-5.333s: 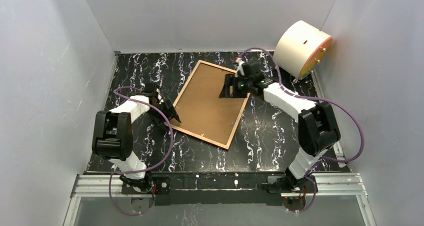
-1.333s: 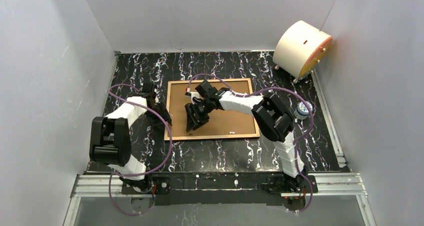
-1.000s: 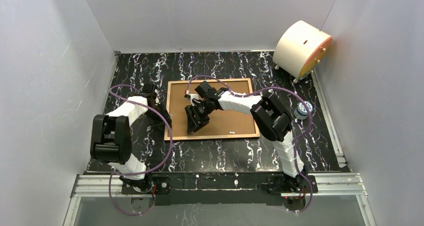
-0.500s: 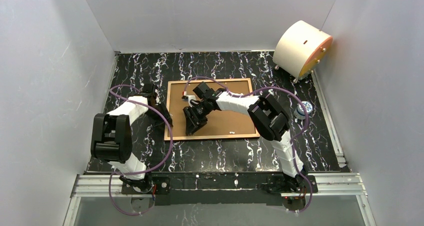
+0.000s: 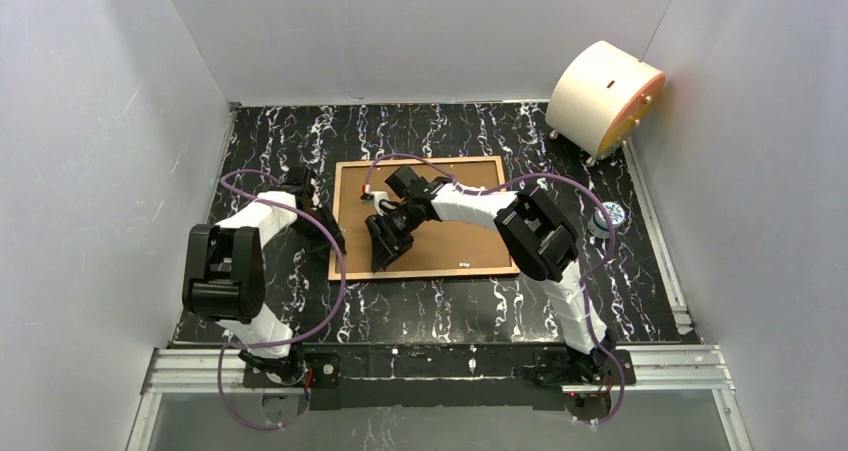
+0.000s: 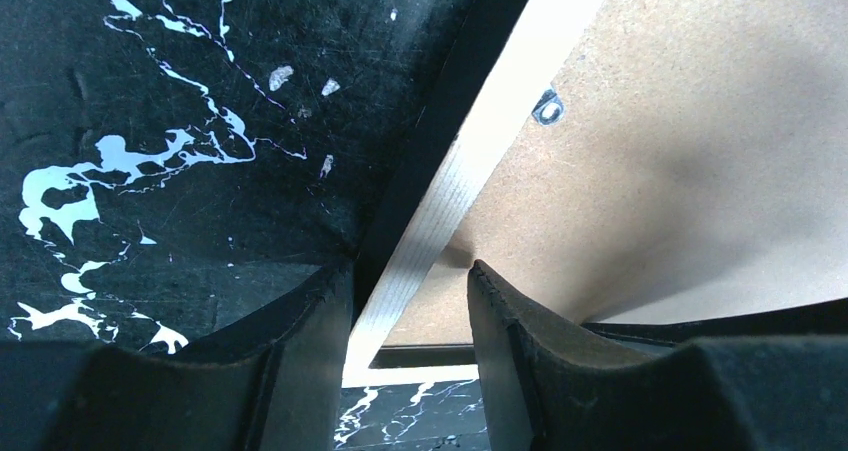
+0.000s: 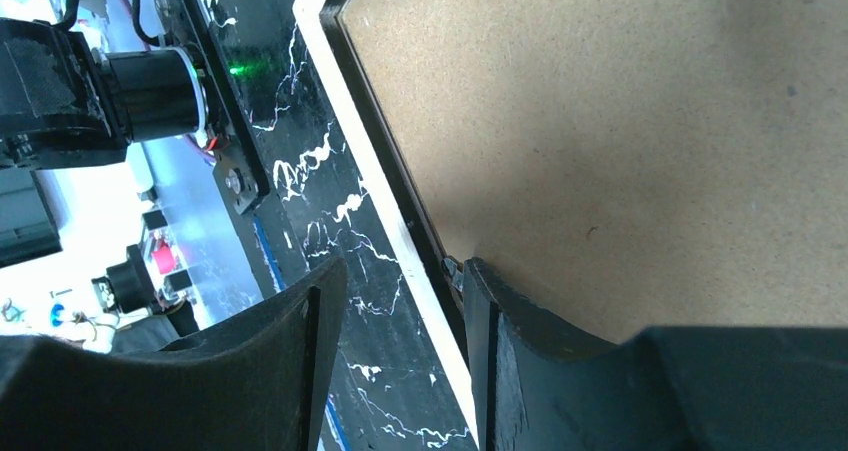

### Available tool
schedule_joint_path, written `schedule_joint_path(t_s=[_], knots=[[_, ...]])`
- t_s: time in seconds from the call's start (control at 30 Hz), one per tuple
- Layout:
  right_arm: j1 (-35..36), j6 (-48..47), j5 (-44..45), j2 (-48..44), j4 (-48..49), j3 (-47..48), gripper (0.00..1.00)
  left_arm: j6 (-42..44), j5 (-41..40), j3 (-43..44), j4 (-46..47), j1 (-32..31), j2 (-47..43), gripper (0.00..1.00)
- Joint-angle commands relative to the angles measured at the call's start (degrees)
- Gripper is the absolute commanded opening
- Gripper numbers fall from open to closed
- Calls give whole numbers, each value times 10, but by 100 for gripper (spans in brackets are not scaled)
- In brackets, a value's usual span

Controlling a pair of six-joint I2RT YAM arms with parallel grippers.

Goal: Put the photo into the frame

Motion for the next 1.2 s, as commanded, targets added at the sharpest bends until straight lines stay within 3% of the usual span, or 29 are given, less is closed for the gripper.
schedule_joint_path(t_s=[0.0,0.4,0.7,0.87,1.17], knots=[[14,-39,1,30,-43,-3,55,-2,17,1,-4,0,10,43],[16,-90,-11,51,-106,16,55,-1,16,2,-3,0,14,43],[16,-33,16,-9,-49,36,56,-3,14,8,-5,1,13,43],[17,43,75,-76,35,29,58,0,20,12,0,2,5,48],[0,102,307,-181,17,-35,63,3,30,11,14,4,-5,56]])
